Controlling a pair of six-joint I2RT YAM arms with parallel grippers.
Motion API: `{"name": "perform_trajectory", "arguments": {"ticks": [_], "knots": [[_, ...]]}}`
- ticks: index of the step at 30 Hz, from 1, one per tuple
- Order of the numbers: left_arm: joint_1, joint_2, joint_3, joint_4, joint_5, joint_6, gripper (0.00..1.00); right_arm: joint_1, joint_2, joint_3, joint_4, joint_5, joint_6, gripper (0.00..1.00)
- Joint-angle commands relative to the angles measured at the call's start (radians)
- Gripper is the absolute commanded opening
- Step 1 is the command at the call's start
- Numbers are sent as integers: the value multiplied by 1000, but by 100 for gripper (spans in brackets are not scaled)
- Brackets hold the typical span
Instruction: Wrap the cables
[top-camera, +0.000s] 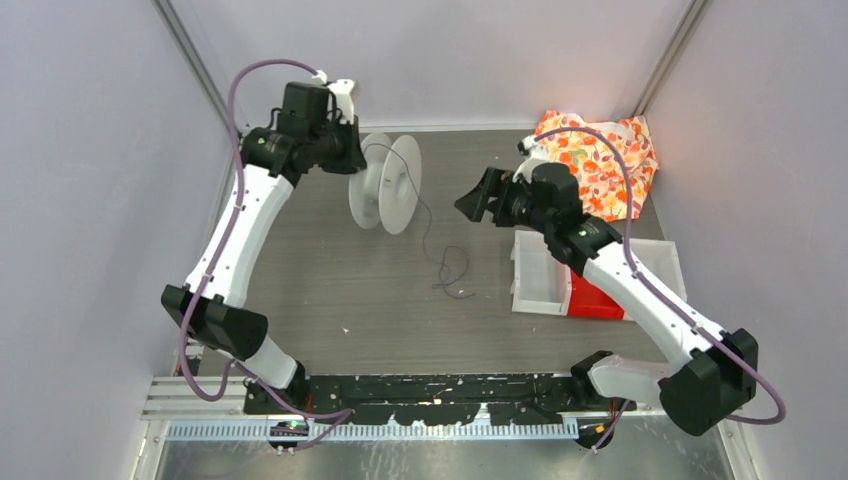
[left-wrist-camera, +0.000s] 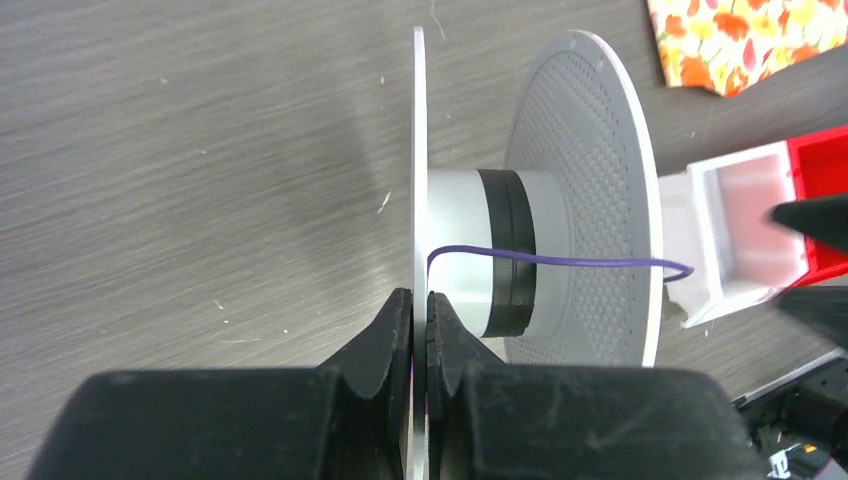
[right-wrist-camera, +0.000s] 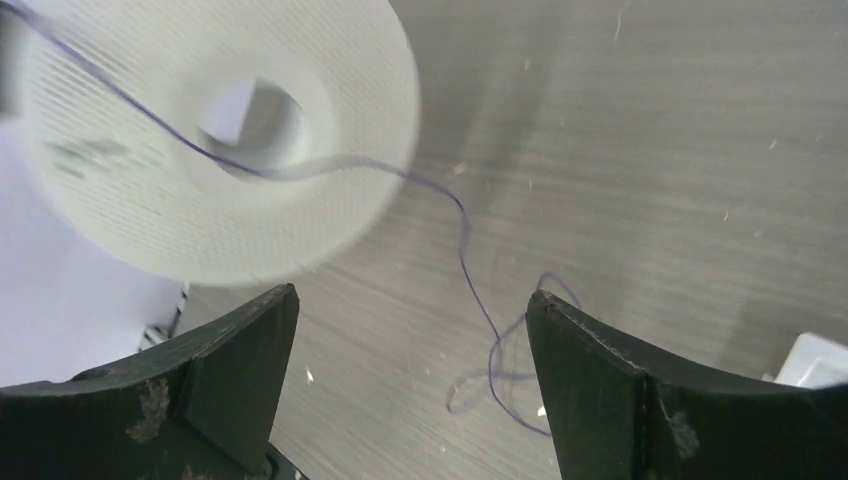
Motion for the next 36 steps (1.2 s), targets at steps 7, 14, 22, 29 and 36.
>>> {"name": "perform_trajectory", "arguments": {"ticks": [7, 14, 22, 29, 36], "knots": [[19, -47, 213, -123, 88, -96, 0, 130, 123, -264, 302, -32, 28, 84], [19, -55, 255, -126, 95, -117, 1, 194, 254, -285, 478, -52, -8, 82], [19, -58, 267, -119, 90, -120, 0, 214, 361, -277, 538, -40, 76, 71], [19, -66, 271, -114, 76, -123, 0, 224, 430, -264, 559, -49, 136, 45], [20, -76, 263, -118, 46, -95, 0, 223, 368, -235, 431, 24, 107, 1]]}}
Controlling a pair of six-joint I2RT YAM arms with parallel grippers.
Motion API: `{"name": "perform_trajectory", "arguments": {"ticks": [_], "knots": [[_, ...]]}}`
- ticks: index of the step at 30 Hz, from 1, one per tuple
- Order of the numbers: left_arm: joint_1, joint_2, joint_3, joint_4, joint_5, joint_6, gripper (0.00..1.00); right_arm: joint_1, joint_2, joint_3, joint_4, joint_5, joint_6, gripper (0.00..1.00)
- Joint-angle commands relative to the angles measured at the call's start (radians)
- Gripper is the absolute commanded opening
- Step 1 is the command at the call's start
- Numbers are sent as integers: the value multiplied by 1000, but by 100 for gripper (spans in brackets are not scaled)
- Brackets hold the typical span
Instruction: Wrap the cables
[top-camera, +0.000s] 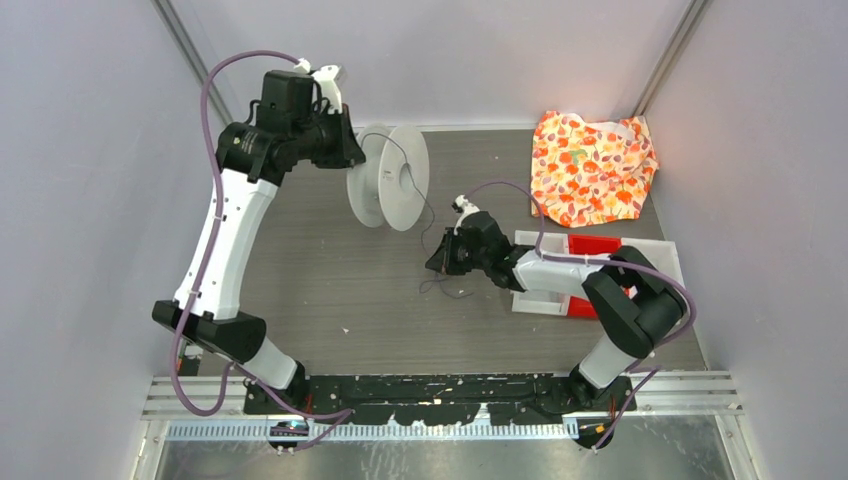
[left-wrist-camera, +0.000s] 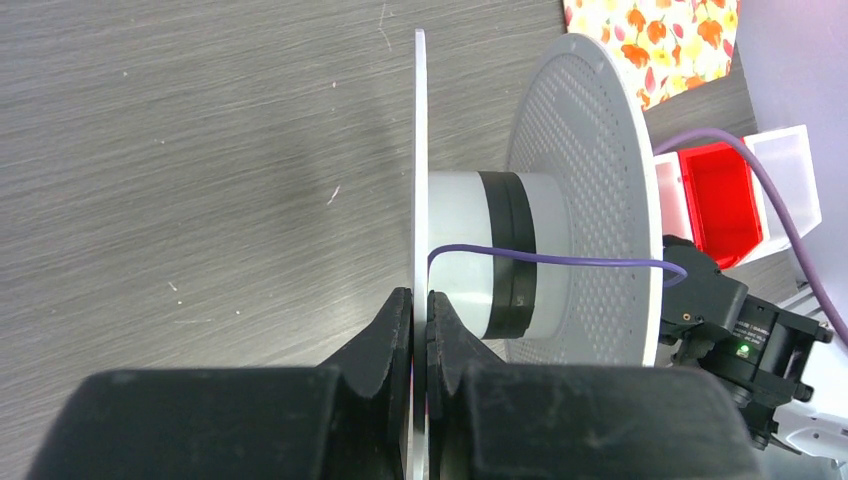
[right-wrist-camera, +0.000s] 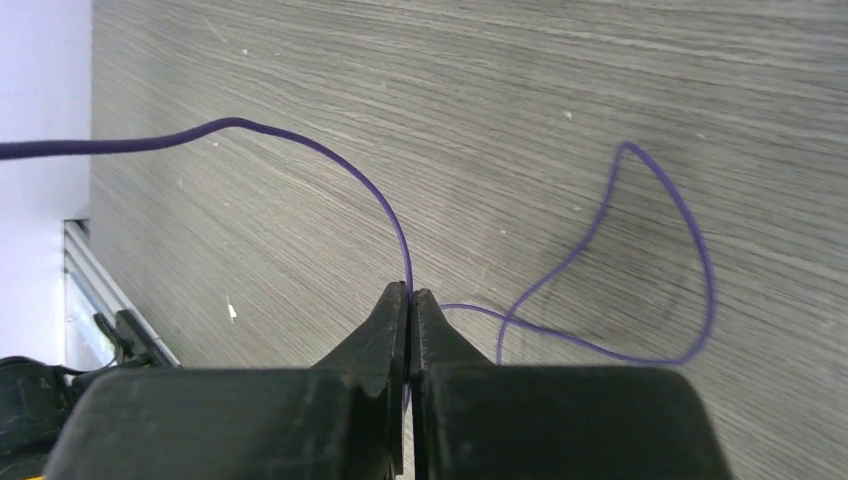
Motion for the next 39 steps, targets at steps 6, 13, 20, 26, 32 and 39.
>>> {"name": "perform_trajectory", "arguments": {"ticks": [6, 13, 20, 26, 32, 39], "knots": [[28, -91, -35, 53, 22, 35, 0, -89, -266, 45, -101, 287, -118, 1], [34, -85, -60, -5, 111, 104, 1, -303, -235, 139, -136, 243, -112, 1], [40, -62, -107, -57, 250, 186, 1, -379, -90, 240, -225, 277, -68, 0], [41, -54, -108, -96, 238, 198, 1, -459, -23, 242, -240, 306, 28, 1], [109, -88, -154, 34, 515, 134, 0, -459, 57, 266, -304, 193, -2, 0], [180, -109, -207, 251, 437, -106, 1, -324, -70, 118, -272, 113, -18, 1]]}}
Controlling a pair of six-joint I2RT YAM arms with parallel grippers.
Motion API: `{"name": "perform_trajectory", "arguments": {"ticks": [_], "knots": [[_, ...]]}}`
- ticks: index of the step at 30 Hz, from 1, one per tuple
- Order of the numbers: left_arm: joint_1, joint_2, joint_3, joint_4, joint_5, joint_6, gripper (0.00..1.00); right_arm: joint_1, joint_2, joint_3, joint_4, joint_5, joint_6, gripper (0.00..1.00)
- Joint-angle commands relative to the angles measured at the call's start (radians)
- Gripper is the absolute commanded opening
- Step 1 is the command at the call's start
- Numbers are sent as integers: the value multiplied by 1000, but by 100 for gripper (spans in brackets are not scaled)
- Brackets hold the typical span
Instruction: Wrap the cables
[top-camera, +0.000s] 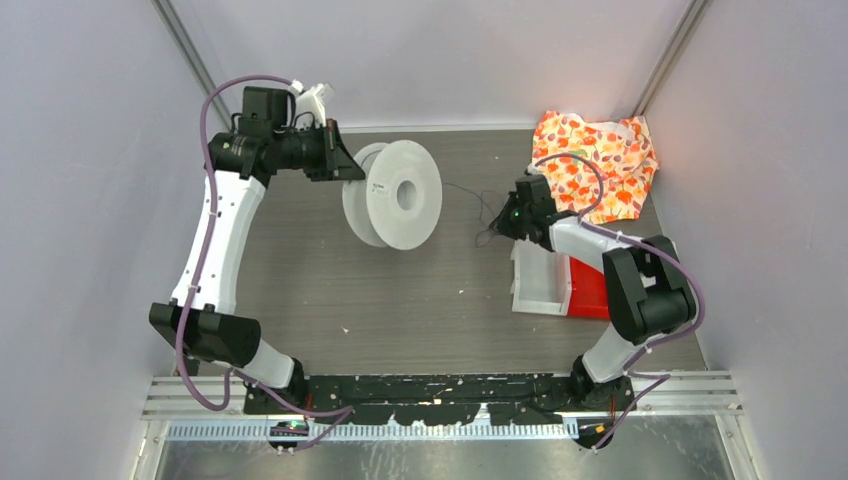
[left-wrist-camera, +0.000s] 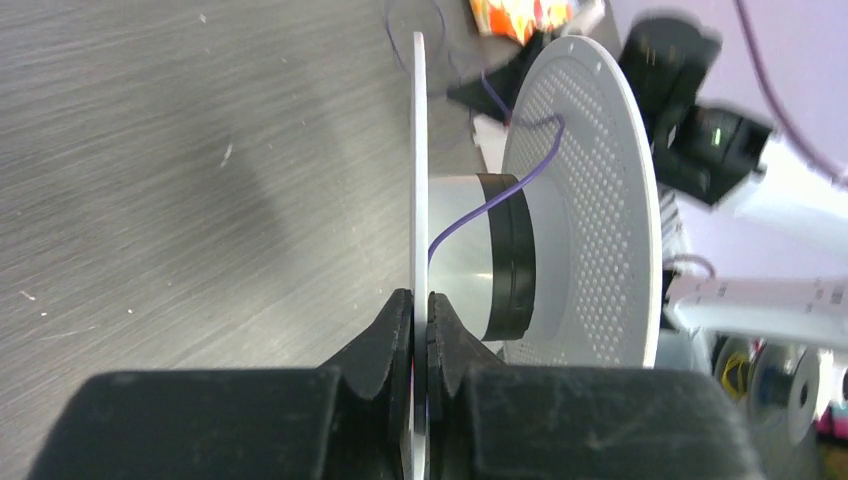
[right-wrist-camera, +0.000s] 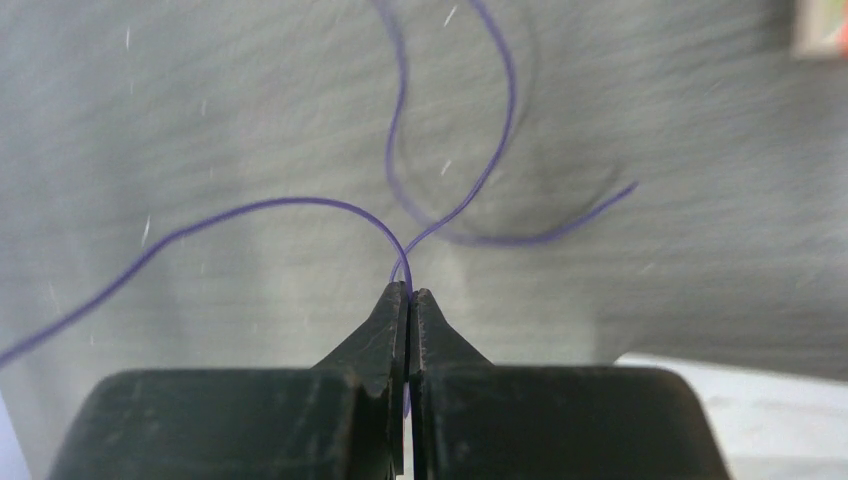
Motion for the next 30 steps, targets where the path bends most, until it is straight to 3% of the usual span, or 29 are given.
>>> {"name": "perform_trajectory", "arguments": {"ticks": [1, 6, 16, 22, 30], "knots": [[18, -66, -19, 247, -55, -205, 1, 128, -133, -52, -4, -29, -19, 1], [18, -77, -114, 429, -255, -387, 1, 368, -205, -46, -104, 95, -48, 1], [16, -116, -292, 564, -616, -571, 0, 682, -281, 82, -280, 196, -94, 1], [16, -111, -334, 553, -753, -532, 1, 772, -314, 189, -376, 185, -133, 1], [10, -97, -371, 509, -848, -486, 1, 780, -343, 353, -544, 53, -253, 1]]}}
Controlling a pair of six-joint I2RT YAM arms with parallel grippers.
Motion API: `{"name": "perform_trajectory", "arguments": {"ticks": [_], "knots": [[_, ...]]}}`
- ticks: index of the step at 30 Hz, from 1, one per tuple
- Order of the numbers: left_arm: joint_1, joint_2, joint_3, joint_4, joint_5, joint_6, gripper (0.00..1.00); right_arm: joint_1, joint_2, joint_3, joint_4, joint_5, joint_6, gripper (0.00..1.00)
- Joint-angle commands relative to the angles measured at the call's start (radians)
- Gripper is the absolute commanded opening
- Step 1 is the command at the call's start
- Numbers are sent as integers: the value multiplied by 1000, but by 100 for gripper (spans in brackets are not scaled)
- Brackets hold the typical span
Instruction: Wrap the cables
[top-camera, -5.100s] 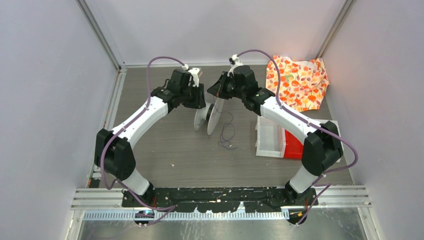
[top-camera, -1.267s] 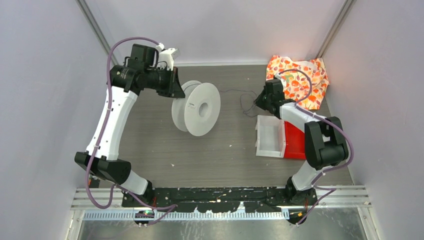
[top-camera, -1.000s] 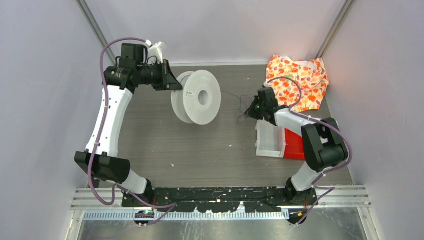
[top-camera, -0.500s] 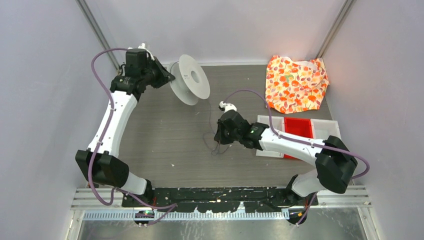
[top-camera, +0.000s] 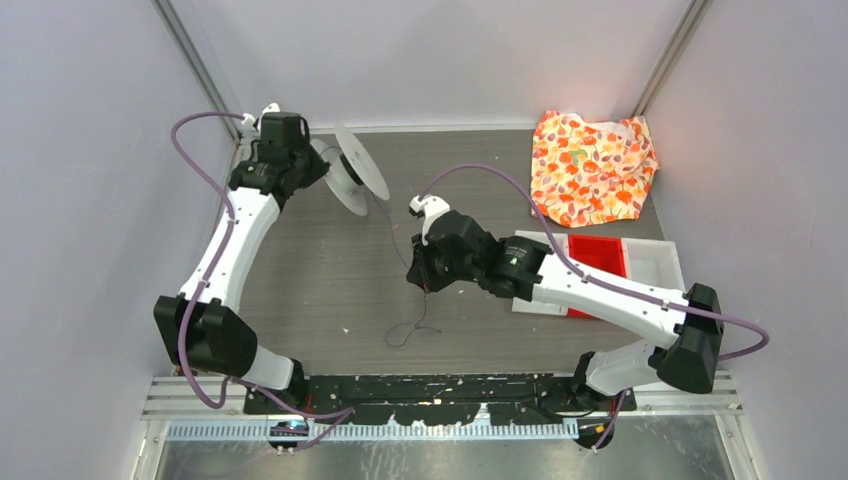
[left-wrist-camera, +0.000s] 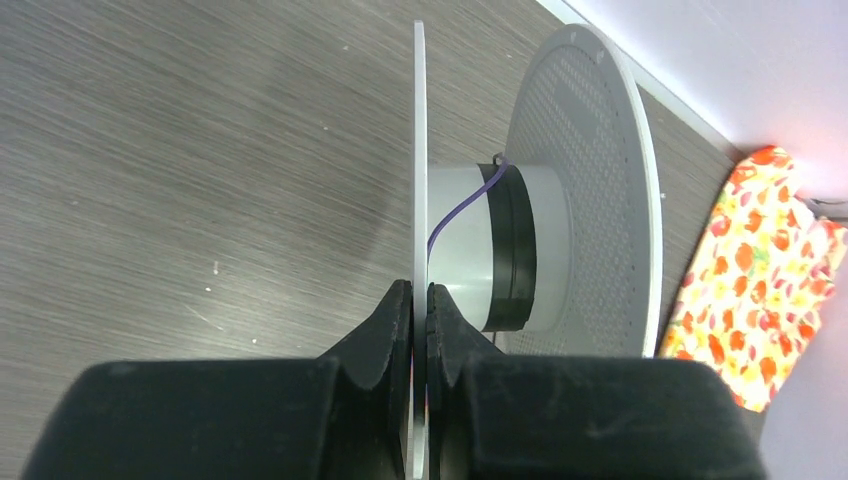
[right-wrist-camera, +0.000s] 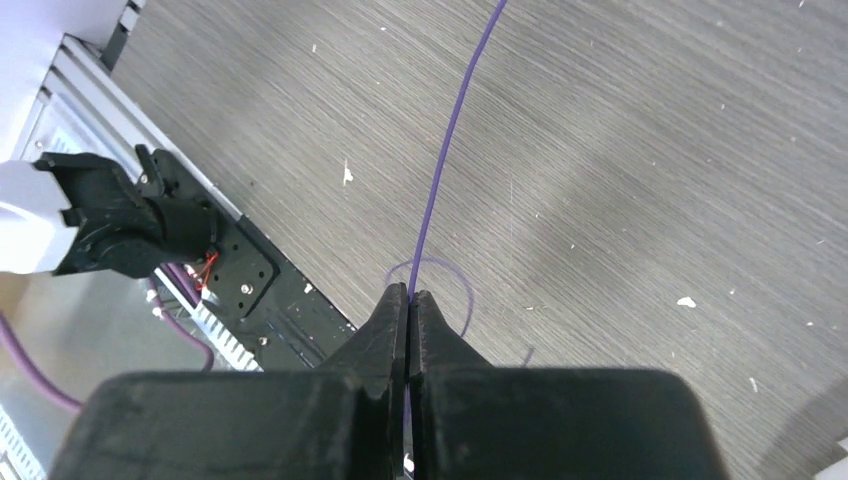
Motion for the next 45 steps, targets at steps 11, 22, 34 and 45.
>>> {"name": "perform_trajectory", "arguments": {"ticks": [11, 22, 34, 45], "knots": [[-151, 30, 51, -42, -65, 249, 0, -5, -53, 256, -143, 28, -281, 1], [-403, 50, 96, -165, 69, 424, 1, -192, -60, 261, -8, 159, -351, 1], [-431, -18, 122, -290, 273, 638, 0, -401, -52, 120, 78, 82, -300, 1], [-429, -48, 238, -417, 404, 743, 0, -490, -6, -12, 141, -17, -222, 1]]}}
